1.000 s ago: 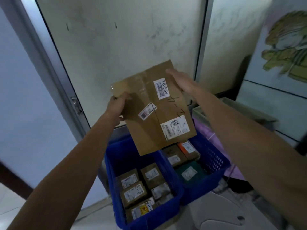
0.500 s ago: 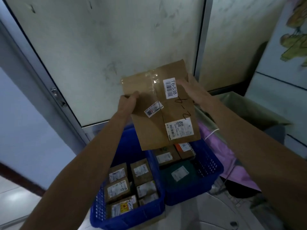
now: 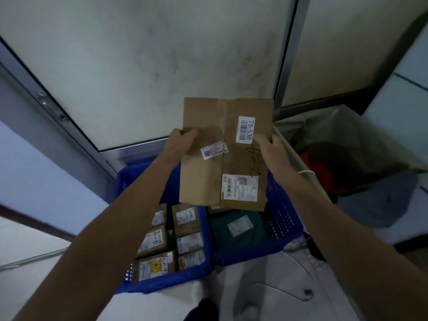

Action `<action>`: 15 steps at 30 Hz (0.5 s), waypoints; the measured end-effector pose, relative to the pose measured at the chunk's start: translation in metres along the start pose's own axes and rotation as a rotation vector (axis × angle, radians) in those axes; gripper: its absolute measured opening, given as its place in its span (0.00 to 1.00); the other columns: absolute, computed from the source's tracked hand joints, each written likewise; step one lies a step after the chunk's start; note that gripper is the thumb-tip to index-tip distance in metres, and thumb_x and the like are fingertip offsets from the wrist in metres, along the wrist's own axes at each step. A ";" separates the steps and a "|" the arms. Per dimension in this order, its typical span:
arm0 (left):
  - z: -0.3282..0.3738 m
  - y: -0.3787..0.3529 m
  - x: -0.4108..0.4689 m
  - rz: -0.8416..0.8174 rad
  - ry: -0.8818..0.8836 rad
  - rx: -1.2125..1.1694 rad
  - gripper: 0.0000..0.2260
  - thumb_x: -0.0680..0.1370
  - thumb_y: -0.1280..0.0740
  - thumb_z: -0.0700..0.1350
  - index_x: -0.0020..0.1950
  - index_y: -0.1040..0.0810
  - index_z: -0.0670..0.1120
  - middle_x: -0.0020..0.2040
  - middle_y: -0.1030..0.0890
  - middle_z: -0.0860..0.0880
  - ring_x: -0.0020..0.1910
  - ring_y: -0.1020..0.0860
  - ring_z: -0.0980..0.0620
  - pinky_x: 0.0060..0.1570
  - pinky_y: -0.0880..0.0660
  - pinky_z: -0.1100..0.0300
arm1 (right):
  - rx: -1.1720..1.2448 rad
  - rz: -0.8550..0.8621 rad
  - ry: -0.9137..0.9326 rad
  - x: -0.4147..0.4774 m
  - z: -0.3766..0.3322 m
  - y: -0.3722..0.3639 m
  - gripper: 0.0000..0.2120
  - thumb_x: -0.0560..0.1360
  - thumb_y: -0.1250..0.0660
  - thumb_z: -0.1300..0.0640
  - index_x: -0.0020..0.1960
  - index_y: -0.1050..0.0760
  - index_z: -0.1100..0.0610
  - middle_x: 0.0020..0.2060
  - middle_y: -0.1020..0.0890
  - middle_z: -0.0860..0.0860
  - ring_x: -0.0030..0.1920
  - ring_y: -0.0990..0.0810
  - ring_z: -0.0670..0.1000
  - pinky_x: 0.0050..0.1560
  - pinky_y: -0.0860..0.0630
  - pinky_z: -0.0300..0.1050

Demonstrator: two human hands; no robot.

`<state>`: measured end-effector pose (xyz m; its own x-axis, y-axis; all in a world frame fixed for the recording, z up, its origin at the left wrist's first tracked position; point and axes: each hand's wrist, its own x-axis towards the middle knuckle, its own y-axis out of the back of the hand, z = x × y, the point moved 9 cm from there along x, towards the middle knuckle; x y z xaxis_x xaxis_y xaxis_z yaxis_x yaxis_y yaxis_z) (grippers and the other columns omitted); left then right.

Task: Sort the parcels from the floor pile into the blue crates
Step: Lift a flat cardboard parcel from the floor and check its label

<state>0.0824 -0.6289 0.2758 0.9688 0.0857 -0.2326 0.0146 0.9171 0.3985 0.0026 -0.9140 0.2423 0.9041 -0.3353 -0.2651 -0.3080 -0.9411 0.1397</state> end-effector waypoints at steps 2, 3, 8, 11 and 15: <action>0.002 -0.007 0.010 -0.043 -0.012 0.022 0.15 0.79 0.34 0.51 0.63 0.28 0.47 0.52 0.22 0.51 0.48 0.22 0.54 0.49 0.22 0.55 | 0.011 0.001 -0.041 0.006 0.011 0.001 0.31 0.67 0.32 0.33 0.65 0.24 0.48 0.51 0.14 0.45 0.53 0.16 0.49 0.49 0.21 0.48; 0.003 -0.012 0.017 -0.076 -0.019 0.025 0.14 0.79 0.35 0.50 0.63 0.29 0.49 0.51 0.22 0.53 0.48 0.22 0.55 0.49 0.22 0.56 | 0.012 0.002 -0.057 0.011 0.019 0.001 0.31 0.68 0.33 0.33 0.65 0.24 0.49 0.52 0.15 0.45 0.53 0.16 0.49 0.46 0.23 0.46; -0.016 -0.046 0.059 -0.225 0.011 0.039 0.27 0.72 0.30 0.57 0.69 0.27 0.51 0.62 0.20 0.51 0.59 0.20 0.49 0.63 0.23 0.47 | 0.117 0.032 -0.112 0.018 0.052 -0.009 0.24 0.75 0.33 0.41 0.67 0.26 0.50 0.55 0.15 0.46 0.55 0.17 0.48 0.45 0.24 0.42; -0.035 -0.066 0.087 -0.293 0.010 0.086 0.32 0.69 0.31 0.59 0.73 0.29 0.55 0.64 0.20 0.52 0.59 0.20 0.50 0.62 0.22 0.46 | 0.157 0.052 -0.179 0.020 0.078 -0.021 0.26 0.76 0.33 0.41 0.71 0.29 0.47 0.57 0.16 0.45 0.55 0.16 0.48 0.49 0.21 0.46; -0.046 -0.095 0.103 -0.397 -0.018 0.189 0.34 0.71 0.32 0.60 0.75 0.33 0.51 0.63 0.22 0.52 0.60 0.21 0.48 0.63 0.24 0.46 | 0.216 0.222 -0.233 0.015 0.107 -0.025 0.27 0.77 0.33 0.43 0.74 0.33 0.45 0.61 0.18 0.44 0.56 0.19 0.45 0.49 0.24 0.44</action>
<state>0.1698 -0.6893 0.1735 0.8828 -0.2676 -0.3860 0.4305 0.7897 0.4371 -0.0081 -0.9002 0.1331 0.7244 -0.5097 -0.4642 -0.5667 -0.8237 0.0200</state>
